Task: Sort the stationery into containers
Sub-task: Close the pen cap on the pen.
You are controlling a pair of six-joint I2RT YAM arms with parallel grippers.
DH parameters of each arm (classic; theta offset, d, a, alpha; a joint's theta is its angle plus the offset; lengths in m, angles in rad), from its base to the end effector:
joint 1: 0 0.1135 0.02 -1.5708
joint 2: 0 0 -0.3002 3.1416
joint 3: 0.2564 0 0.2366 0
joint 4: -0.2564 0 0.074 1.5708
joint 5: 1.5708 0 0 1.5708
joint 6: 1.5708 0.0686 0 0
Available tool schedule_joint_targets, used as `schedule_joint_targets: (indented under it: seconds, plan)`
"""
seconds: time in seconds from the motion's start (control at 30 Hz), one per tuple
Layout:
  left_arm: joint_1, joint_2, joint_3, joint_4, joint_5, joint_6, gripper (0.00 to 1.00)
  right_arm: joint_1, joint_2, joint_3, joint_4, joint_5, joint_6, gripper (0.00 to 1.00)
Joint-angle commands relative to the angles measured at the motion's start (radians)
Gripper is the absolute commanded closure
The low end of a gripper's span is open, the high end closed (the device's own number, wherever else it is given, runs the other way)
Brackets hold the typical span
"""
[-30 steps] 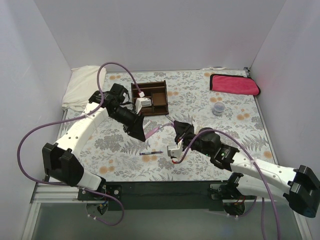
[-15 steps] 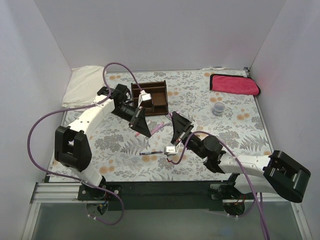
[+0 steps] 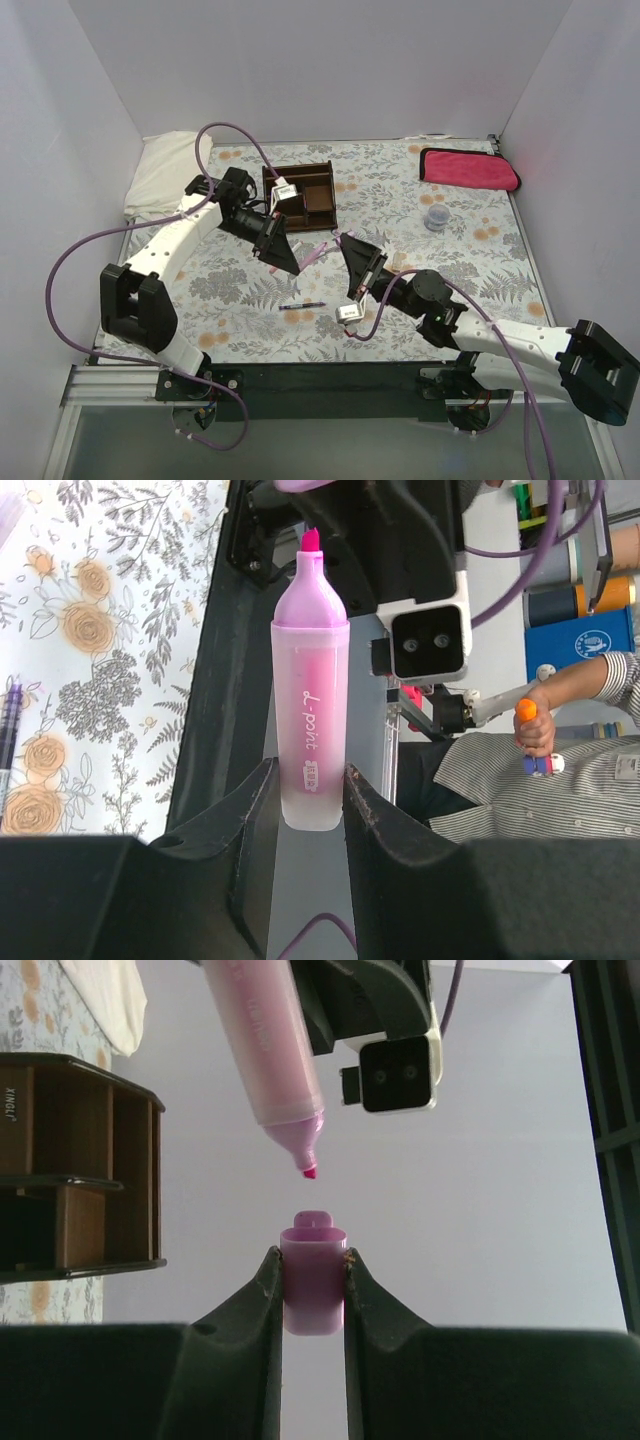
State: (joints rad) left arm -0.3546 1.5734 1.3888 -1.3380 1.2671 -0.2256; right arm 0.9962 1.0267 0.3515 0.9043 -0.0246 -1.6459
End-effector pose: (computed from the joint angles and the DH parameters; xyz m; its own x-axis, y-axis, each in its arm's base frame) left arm 0.2223 -0.1521 0.3363 -0.9458 0.2789 0.1662 -0.0663 0.3354 -0.9398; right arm 0.1179 0.1853 0.3065 0.8405 -0.5361 0.0786 0.1870 0.1508 -0.9707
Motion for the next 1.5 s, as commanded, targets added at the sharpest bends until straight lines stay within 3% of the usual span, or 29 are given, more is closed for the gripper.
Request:
schedule_joint_targets:
  seconds: [0.0,0.2,0.47,1.47]
  plan:
    - [-0.004,-0.049,-0.034,-0.056,0.078,0.060,1.00,-0.048,-0.030,-0.009,-0.067,-0.109,0.003,0.99]
    - [-0.067,-0.044,-0.033,-0.056,0.083,0.055,1.00,-0.110,-0.002,0.018,-0.076,-0.189,0.000,0.99]
    - [-0.073,-0.012,-0.030,-0.056,0.080,0.052,1.00,-0.114,-0.023,0.012,-0.079,-0.267,-0.017,0.99]
    - [-0.073,0.076,-0.016,-0.055,0.057,0.071,1.00,-0.113,-0.079,0.026,-0.242,-0.305,-0.068,0.99]
